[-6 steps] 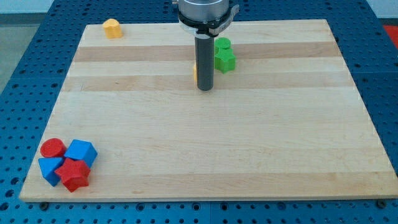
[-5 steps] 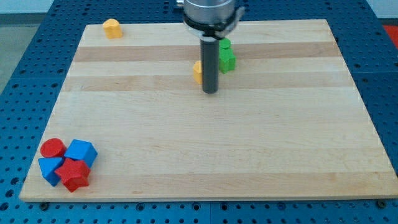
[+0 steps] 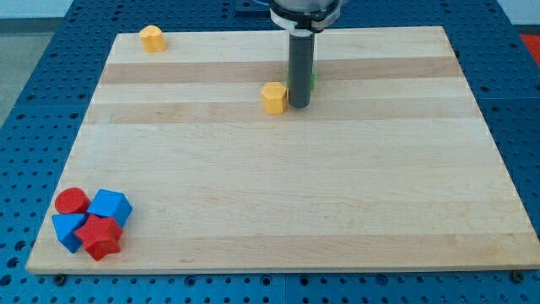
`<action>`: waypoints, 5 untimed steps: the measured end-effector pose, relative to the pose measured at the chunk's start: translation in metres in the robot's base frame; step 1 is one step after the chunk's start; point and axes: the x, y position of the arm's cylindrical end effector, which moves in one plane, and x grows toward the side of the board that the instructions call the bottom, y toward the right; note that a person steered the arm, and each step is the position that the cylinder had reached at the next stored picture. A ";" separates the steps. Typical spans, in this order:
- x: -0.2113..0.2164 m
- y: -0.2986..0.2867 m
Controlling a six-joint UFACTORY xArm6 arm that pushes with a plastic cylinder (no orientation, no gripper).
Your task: Push the yellow hexagon parallel to the green star
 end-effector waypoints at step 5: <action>-0.018 -0.093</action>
